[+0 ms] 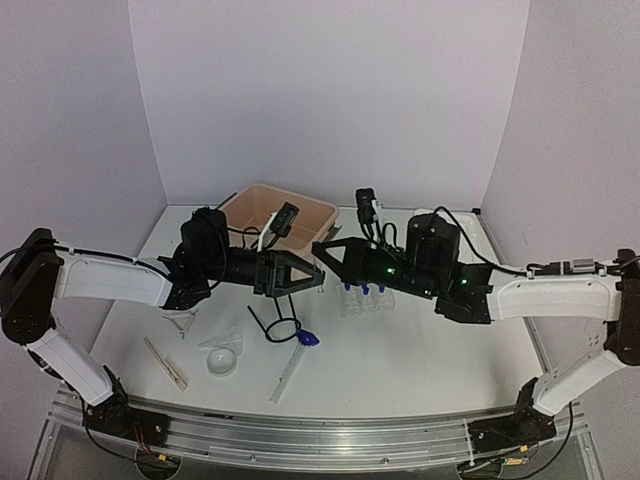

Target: Organize the chemistry lab equipment

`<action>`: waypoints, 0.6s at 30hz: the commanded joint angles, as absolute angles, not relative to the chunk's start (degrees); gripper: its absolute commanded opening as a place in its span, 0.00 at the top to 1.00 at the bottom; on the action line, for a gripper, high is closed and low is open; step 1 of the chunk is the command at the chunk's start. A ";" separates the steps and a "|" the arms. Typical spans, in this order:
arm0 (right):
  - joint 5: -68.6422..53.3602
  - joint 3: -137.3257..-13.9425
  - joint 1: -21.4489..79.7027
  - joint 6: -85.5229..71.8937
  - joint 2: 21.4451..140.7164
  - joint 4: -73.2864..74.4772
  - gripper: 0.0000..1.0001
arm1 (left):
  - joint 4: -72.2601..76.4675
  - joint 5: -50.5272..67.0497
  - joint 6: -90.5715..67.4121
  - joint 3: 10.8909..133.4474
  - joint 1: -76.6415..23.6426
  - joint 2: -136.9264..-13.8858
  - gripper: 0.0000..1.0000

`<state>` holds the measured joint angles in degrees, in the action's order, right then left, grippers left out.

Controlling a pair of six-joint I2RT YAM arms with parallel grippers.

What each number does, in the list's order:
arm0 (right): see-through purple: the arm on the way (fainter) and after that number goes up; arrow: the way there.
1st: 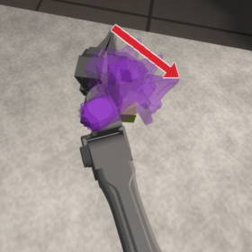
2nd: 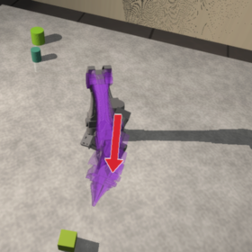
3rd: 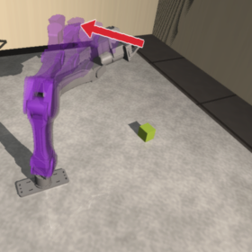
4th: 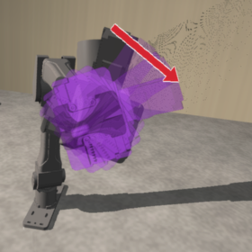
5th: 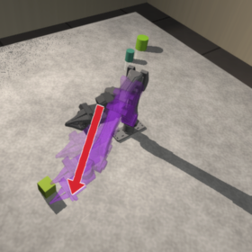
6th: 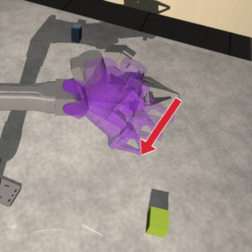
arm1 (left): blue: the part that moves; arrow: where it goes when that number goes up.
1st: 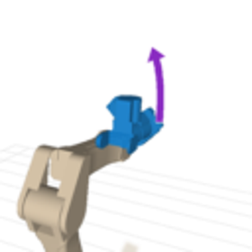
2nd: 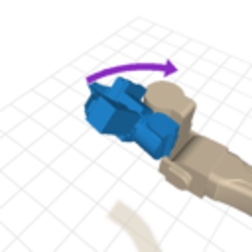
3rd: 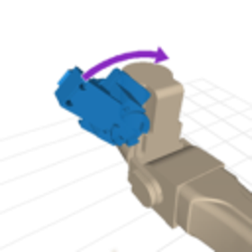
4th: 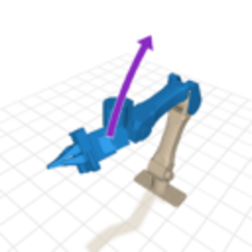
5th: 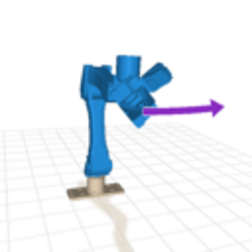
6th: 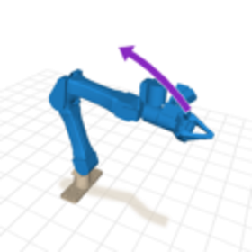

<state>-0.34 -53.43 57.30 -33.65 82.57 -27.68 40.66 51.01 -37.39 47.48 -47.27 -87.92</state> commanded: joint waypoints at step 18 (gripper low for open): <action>-1.16 -52.06 57.61 -32.60 78.82 -32.44 1.00 | 41.01 51.88 -37.28 50.80 -47.38 -89.21 0.94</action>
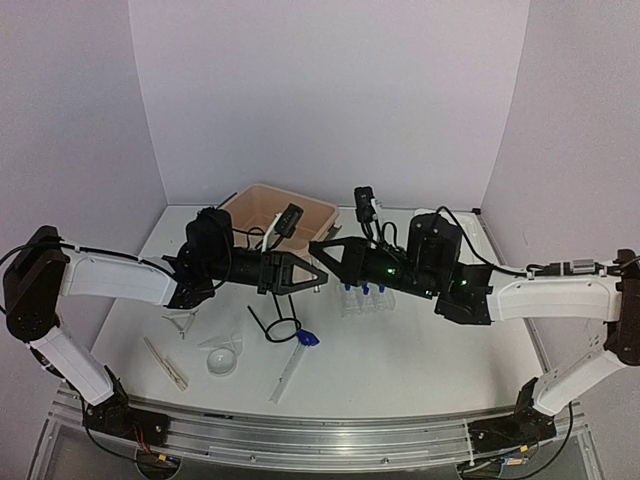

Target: Organize the chemistry lab equipment

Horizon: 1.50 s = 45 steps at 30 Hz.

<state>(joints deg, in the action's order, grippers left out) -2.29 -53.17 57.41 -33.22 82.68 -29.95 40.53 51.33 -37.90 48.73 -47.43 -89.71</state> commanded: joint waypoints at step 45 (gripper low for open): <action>-8.23 -75.80 57.54 -26.14 85.00 15.03 0.60 | -12.12 54.38 8.80 70.14 -47.72 -92.23 1.00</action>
